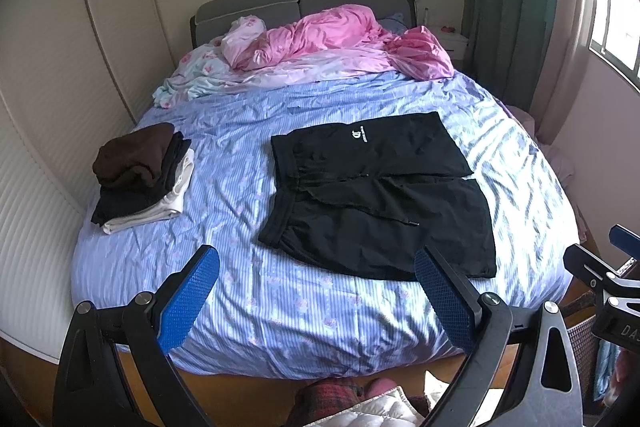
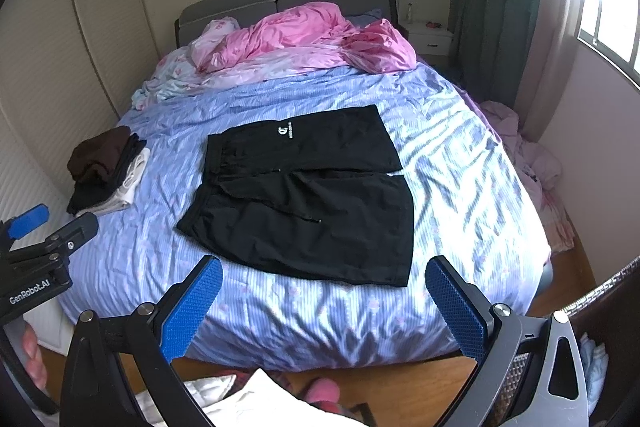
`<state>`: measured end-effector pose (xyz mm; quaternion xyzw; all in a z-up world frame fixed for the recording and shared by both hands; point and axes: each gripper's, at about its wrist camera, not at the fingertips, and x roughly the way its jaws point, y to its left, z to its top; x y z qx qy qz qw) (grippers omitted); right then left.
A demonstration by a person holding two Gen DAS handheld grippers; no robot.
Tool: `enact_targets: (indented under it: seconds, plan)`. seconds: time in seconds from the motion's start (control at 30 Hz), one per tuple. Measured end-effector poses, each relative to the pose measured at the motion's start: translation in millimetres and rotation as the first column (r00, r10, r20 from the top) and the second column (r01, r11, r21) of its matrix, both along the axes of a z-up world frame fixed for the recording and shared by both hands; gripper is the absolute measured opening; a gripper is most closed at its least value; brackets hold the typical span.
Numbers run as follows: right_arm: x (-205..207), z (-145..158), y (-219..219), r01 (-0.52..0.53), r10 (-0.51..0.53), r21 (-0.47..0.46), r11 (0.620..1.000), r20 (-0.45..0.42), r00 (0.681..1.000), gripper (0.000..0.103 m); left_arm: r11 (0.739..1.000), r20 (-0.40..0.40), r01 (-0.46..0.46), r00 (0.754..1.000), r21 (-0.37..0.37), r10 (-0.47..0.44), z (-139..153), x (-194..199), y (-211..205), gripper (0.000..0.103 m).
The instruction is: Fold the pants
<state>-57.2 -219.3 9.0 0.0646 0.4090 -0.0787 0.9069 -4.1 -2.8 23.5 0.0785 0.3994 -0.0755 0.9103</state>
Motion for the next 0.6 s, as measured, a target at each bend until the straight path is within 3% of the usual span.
enact_targets:
  seconds: [0.6]
  plan:
    - [1.5, 3.3, -2.7, 0.004, -0.004, 0.0, 1.0, 0.011, 1.0, 0.103, 1.0, 0.01, -0.001, 1.0, 0.004, 0.001, 4.9, 0.5, -4.0, 0.1]
